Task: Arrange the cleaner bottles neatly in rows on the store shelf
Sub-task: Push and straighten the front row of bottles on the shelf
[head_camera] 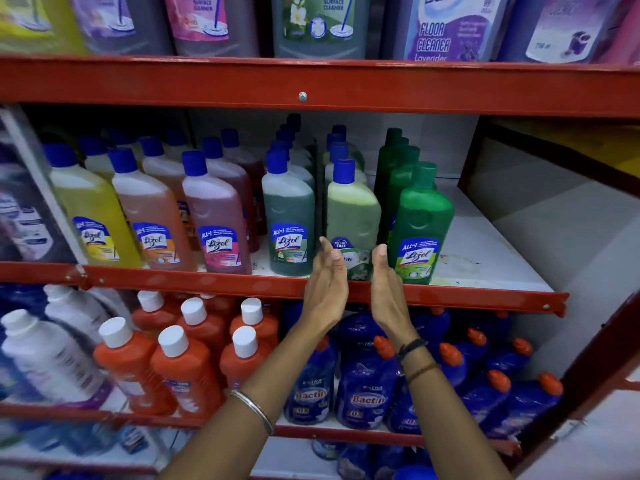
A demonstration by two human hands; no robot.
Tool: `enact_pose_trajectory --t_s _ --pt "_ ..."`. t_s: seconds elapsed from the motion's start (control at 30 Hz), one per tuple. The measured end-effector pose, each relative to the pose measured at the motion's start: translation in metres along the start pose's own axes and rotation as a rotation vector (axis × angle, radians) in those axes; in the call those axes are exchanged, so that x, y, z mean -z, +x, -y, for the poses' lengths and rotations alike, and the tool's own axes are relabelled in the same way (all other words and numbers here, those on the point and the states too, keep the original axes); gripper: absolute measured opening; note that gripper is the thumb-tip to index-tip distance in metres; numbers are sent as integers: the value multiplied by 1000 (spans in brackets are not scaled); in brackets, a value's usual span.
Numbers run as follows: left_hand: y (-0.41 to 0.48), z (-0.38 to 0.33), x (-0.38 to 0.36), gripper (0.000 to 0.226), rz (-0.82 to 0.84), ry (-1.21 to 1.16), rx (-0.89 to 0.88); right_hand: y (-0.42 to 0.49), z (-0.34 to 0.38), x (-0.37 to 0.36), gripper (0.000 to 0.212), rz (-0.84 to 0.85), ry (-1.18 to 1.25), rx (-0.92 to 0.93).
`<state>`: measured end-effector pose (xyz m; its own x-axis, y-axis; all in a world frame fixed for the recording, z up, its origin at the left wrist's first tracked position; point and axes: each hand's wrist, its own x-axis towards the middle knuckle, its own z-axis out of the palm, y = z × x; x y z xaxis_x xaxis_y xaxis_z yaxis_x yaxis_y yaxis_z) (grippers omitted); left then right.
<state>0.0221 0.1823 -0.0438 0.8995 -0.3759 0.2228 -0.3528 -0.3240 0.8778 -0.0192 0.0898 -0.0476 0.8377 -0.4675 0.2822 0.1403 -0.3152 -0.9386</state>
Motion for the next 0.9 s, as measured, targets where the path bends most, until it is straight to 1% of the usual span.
enact_pose_trajectory --t_s 0.13,0.2,0.27,0.3,0.37,0.4,0.43,0.47,0.53,0.6,0.67,0.77,0.83,0.9 --pt "0 3 4 64 25 27 -8 -3 2 -2 78 -9 -19 -4" --pt "0 4 7 67 56 20 -12 -3 2 -3 84 -7 -12 -37" --pt "-5 3 11 69 70 -5 -37 -9 3 -10 91 -80 6 -31" --pt "-11 3 14 66 31 -19 -68 -16 4 -17 91 -156 -11 3" --pt "-22 5 24 56 -163 -73 -135 -33 8 -35 82 -267 -45 132" --pt "-26 7 32 52 -273 -118 -169 -39 10 -45 76 -255 -32 196" --pt "-26 9 39 51 -352 -161 -186 -42 13 -54 72 -192 -10 224" --pt "-24 14 50 51 -385 -191 -179 -43 17 -64 68 -110 13 208" --pt "-12 24 66 51 -341 -209 -118 -32 20 -81 60 36 31 99" --pt "0 31 78 53 -235 -201 -66 -17 23 -96 62 84 25 -8" --pt "10 32 82 55 -154 -178 -38 -3 26 -104 68 75 2 -69" --pt "18 35 89 57 -57 -143 -1 11 26 -113 70 13 -17 -102" --pt "17 36 91 58 -21 -96 -9 12 24 -115 72 -26 -21 -99" --pt "16 38 93 58 -5 -63 -7 9 25 -117 80 -52 -17 -102"
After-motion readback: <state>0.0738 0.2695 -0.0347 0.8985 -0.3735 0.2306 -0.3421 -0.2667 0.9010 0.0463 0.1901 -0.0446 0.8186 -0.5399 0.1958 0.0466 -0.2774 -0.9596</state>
